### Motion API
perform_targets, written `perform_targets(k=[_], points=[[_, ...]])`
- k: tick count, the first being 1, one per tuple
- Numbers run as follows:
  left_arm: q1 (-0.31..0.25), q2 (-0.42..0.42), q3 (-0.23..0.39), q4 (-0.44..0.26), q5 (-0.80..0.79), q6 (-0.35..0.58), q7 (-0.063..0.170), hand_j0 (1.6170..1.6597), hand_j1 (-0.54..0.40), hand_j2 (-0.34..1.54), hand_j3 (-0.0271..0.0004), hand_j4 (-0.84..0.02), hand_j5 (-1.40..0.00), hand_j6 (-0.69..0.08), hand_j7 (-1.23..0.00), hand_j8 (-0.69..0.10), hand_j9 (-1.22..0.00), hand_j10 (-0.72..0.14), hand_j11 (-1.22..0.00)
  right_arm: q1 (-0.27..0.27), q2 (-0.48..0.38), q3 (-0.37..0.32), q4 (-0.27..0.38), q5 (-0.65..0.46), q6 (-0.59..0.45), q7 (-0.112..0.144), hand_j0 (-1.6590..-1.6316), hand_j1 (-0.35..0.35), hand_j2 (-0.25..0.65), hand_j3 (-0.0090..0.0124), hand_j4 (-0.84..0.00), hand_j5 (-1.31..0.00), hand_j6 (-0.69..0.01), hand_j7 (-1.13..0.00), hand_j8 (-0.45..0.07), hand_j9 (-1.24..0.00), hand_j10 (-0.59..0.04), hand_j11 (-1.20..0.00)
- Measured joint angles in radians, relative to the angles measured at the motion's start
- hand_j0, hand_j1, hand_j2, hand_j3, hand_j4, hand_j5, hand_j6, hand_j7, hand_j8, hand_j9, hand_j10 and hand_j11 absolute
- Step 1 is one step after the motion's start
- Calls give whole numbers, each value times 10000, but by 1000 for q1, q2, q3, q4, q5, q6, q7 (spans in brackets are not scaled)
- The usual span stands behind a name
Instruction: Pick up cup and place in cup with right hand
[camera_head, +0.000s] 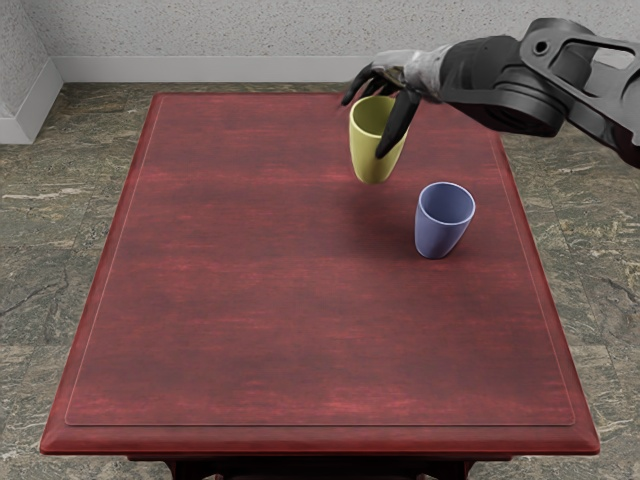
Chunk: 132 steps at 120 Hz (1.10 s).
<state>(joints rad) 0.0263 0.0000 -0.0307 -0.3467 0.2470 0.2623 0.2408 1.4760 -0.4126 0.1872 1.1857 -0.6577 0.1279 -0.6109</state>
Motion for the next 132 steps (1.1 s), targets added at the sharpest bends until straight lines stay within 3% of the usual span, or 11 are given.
perform_targets(k=[11,29,30,33,63,77,114,132], points=[[0,0,0,0,0,0,0,16581,3490,-1,0,0,0,0,0,1,0,1,0,8,-43,0,18,20,23,0,-16540,168,-967,-2,-4054,-5640,-4045,-5489,-3049,-5600,-3469,-5525],[1,0,0,0,0,0,0,16581,3490,-2,0,0,1,1,1,1,1,1,1,18,-145,0,101,33,49,0,-16538,5,-1075,1,-4018,-5678,-4229,-5489,-3139,-5618,-3555,-5552],[1,0,0,0,0,0,0,16581,3490,-2,0,0,1,1,1,1,1,1,1,19,-151,0,106,33,50,0,-16540,65,-991,11,-4008,-5689,-4225,-5489,-3137,-5626,-3541,-5564],[0,0,0,0,0,0,0,16581,3490,-2,0,0,1,0,1,0,1,0,1,21,-167,0,120,36,54,0,-16543,125,-864,0,-4003,-5691,-4197,-5489,-3109,-5621,-3505,-5559],[0,0,0,0,0,0,0,16581,3491,-2,1,0,2,0,1,1,1,1,2,37,-326,-2,246,117,77,0,-16568,690,498,1,-4010,-5730,-4022,-5525,-2854,-5661,-3190,-5543],[1,0,0,0,0,0,0,16581,3490,-2,0,0,1,1,1,1,1,1,1,36,-353,-6,264,122,84,0,-16563,780,-97,-4,-4041,-5745,-3709,-5539,-2619,-5643,-2946,-5592],[0,0,0,0,0,0,0,16581,3490,-1,0,0,0,0,0,0,0,0,0,2,-370,-12,275,125,86,0,-16559,991,155,-10,-4130,-5696,-3564,-5554,-2558,-5528,-2904,-5523],[0,0,0,0,0,0,0,16581,3490,-1,0,0,0,0,0,0,0,0,0,-9,-380,-12,284,125,85,0,-16563,1078,143,0,-4160,-5676,-3417,-5560,-2515,-5539,-2919,-5560]])
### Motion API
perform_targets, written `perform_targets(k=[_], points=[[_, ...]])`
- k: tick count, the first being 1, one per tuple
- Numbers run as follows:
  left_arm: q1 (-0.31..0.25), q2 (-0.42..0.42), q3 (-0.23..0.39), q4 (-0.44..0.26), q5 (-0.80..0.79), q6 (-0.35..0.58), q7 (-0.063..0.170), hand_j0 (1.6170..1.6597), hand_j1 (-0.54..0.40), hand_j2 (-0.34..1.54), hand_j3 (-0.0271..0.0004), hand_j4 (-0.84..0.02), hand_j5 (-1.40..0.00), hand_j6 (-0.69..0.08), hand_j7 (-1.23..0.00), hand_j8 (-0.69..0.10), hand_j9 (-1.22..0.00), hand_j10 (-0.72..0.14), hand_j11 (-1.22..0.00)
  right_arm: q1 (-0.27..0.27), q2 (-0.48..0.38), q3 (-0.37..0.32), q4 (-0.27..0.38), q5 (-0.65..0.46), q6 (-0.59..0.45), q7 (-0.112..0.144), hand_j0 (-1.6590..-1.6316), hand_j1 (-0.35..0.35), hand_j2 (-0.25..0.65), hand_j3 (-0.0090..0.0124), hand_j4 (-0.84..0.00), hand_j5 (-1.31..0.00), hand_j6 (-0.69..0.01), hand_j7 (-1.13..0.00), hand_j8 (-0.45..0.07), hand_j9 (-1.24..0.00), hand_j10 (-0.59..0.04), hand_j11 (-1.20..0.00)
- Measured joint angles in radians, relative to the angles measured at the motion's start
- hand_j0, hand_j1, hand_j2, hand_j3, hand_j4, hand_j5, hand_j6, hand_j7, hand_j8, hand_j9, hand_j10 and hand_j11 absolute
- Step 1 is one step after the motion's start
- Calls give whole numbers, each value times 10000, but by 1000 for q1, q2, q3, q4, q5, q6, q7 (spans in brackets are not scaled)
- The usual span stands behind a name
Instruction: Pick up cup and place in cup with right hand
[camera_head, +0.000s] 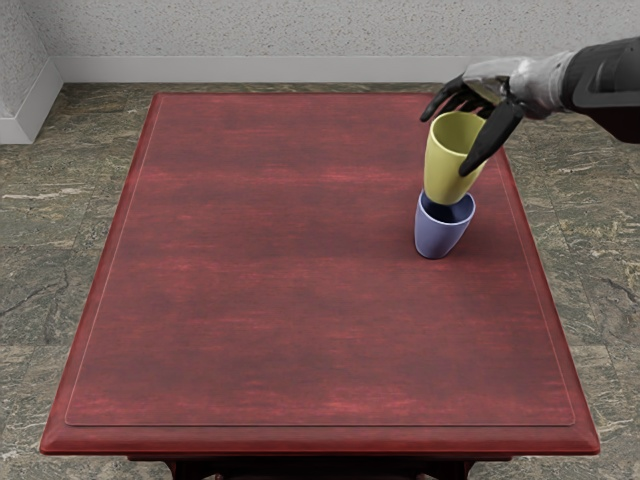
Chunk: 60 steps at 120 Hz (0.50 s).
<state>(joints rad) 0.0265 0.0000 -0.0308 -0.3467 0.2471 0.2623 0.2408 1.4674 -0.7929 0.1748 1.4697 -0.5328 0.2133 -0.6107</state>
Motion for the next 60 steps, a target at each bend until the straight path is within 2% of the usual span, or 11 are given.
perform_targets(k=[25,60], points=[[0,0,0,0,0,0,0,16581,3490,-1,0,0,0,0,0,1,0,1,0,-19,-20,0,28,0,-1,0,-16561,896,91,-2,-4163,-5695,-3654,-5567,-2679,-5622,-3102,-5616],[0,0,0,0,0,0,0,16581,3490,-1,0,0,0,0,0,1,0,1,0,-69,-13,5,22,-41,-65,0,-16554,832,53,-2,-4273,-5889,-3635,-5733,-2651,-5815,-3095,-5801]])
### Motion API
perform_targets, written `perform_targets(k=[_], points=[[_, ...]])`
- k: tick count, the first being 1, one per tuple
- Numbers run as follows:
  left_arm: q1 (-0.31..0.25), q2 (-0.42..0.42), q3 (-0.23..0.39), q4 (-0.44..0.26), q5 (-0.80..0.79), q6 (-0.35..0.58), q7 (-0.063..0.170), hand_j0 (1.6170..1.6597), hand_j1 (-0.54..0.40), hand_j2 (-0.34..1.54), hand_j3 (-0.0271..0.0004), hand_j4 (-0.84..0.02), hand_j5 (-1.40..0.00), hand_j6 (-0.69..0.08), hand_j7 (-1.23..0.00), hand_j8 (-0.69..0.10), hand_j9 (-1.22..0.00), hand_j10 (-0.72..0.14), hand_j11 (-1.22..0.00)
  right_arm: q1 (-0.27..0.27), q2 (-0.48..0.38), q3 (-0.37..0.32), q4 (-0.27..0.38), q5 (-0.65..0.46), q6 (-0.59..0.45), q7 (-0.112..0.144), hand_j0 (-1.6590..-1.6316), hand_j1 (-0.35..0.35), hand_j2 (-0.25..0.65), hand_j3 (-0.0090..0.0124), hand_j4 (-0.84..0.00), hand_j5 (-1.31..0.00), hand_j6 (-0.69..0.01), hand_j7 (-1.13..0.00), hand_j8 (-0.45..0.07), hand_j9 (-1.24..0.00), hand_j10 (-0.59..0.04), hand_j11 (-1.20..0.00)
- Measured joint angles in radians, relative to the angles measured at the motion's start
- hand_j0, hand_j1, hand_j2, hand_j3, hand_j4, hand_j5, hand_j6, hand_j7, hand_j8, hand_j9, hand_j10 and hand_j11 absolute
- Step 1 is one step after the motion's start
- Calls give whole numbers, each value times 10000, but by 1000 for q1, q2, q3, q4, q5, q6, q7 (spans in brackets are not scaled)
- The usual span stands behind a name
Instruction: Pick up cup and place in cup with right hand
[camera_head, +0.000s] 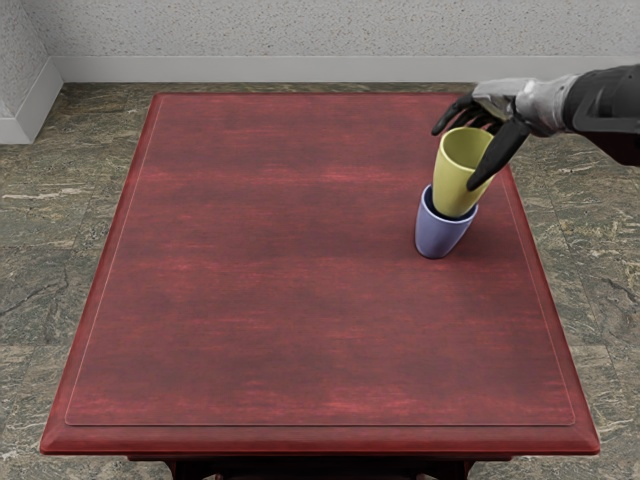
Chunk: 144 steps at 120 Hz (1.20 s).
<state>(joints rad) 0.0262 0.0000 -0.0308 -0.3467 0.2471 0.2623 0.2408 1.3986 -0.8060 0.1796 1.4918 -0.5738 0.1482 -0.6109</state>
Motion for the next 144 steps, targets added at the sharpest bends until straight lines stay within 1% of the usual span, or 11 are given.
perform_targets(k=[18,22,34,70,74,78,80,92,105,122,144], points=[[1,0,0,0,0,0,0,16581,3489,-1,0,0,0,1,0,1,0,1,-1,-14,12,1,-8,-6,-8,0,-16553,793,24,-1,-4286,-5913,-3666,-5750,-2672,-5867,-3122,-5844],[1,0,0,0,0,0,0,16581,3489,-1,0,1,0,1,0,1,0,1,0,-18,21,1,-11,-7,-8,0,-16555,810,53,6,-4290,-5906,-3655,-5747,-2662,-5866,-3125,-5853],[0,0,0,0,0,0,0,16581,3490,-1,0,0,0,0,0,0,0,1,0,-26,40,3,-18,-7,-10,0,-16555,819,83,-6,-4272,-5912,-3669,-5742,-2653,-5867,-3100,-5833],[0,0,0,0,0,0,0,16581,3490,0,0,0,0,0,0,0,0,0,0,-44,52,-3,-26,-8,-10,0,-16552,771,-17,-4,-4255,-5850,-3708,-5698,-2687,-5799,-3151,-5735],[1,0,0,0,0,0,0,16581,3489,-1,0,1,0,1,0,1,0,1,0,-46,55,-3,-28,-8,-10,0,-16553,770,-34,1,-4237,-5808,-3703,-5664,-2700,-5758,-3162,-5699],[0,0,0,0,0,0,0,16581,3490,0,0,0,0,0,0,0,0,1,0,-48,58,-4,-31,-9,-10,0,-16556,726,-73,0,-4133,-5654,-3687,-5519,-2731,-5607,-3163,-5552],[1,0,0,0,0,0,0,16581,3489,-1,0,0,0,1,0,1,0,1,0,-49,59,-3,-33,-9,-10,0,-16558,551,-91,0,-3941,-5382,-3532,-5257,-2650,-5338,-3047,-5288],[1,0,0,0,0,0,0,16581,3489,-1,0,0,0,1,0,1,0,1,0,-52,66,3,-45,-8,-11,0,-16567,-987,-54,0,-2451,-3336,-2205,-3257,-1662,-3308,-1903,-3277],[1,0,0,0,0,0,0,16581,3489,-1,0,0,0,1,0,1,0,1,0,-53,69,5,-52,-5,-11,0,-16572,-2020,-26,0,-1457,-1968,-1318,-1919,-996,-1951,-1133,-1932],[0,0,0,0,0,0,0,16581,3490,-1,0,0,0,0,0,0,0,1,0,-53,64,15,-58,14,-1,0,-16576,-2761,-7,0,-745,-986,-684,-959,-517,-976,-580,-966],[0,0,0,0,0,0,0,16581,3490,0,0,0,-1,0,0,0,0,0,0,-54,24,68,-61,39,12,0,-16579,-3199,2,0,-324,-404,-308,-391,-234,-400,-252,-395]])
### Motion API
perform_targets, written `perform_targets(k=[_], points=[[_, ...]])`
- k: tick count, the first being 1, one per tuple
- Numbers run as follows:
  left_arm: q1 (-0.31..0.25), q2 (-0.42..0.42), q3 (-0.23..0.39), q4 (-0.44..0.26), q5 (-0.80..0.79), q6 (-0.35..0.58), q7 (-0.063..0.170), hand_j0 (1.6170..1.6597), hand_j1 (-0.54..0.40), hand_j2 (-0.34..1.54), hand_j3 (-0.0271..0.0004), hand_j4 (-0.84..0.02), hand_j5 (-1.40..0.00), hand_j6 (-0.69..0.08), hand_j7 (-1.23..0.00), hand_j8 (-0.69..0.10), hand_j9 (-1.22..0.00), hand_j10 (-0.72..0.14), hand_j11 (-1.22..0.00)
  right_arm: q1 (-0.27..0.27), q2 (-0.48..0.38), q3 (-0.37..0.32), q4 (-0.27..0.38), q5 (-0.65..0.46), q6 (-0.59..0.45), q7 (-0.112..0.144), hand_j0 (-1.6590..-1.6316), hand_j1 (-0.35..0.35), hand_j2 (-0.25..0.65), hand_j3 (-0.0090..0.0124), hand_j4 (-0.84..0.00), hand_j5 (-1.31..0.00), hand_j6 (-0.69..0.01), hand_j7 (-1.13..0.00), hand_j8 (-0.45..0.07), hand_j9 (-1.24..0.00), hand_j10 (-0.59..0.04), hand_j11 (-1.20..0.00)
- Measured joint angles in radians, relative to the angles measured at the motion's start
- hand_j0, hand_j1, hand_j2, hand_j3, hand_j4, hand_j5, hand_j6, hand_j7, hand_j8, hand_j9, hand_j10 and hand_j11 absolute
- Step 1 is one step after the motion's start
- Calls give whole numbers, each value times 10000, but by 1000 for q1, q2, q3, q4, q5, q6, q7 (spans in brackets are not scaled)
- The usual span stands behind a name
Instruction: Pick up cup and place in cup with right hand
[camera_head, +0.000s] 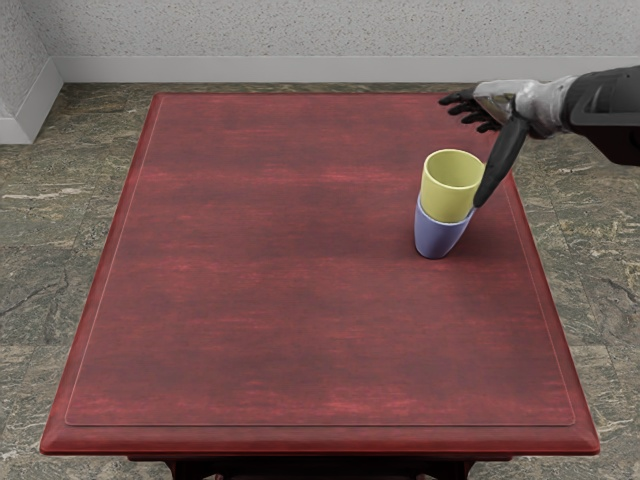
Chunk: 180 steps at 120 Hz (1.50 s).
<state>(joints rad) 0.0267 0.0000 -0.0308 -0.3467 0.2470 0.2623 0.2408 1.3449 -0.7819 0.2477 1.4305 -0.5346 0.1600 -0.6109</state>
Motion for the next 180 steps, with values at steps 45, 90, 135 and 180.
perform_targets(k=[45,90,135,180], points=[[0,0,0,0,0,0,0,16581,3489,0,-1,0,-1,0,-1,0,-1,0,-1,-6,-217,48,2,222,262,0,-16580,-3450,1,0,-82,-69,-90,-62,-71,-66,-64,-64],[1,0,0,0,0,0,0,16581,3488,1,-1,1,-2,1,-2,1,-2,1,-2,-80,-385,46,4,448,446,167,-16580,-3474,-9,0,-59,-33,-70,-29,-61,-31,-53,-29],[1,0,0,0,0,0,0,16581,3488,2,-2,0,-3,0,-2,0,-2,0,-2,-292,-389,44,12,465,451,582,-16580,-3463,2,0,-48,-48,-53,-46,-53,-46,-51,-45],[-1,0,0,0,0,0,0,16581,3489,2,-2,0,-3,-1,-3,-1,-2,-1,-2,-459,-404,42,10,448,451,785,-16580,-3470,20,0,-28,-47,-29,-48,-33,-47,-36,-46]])
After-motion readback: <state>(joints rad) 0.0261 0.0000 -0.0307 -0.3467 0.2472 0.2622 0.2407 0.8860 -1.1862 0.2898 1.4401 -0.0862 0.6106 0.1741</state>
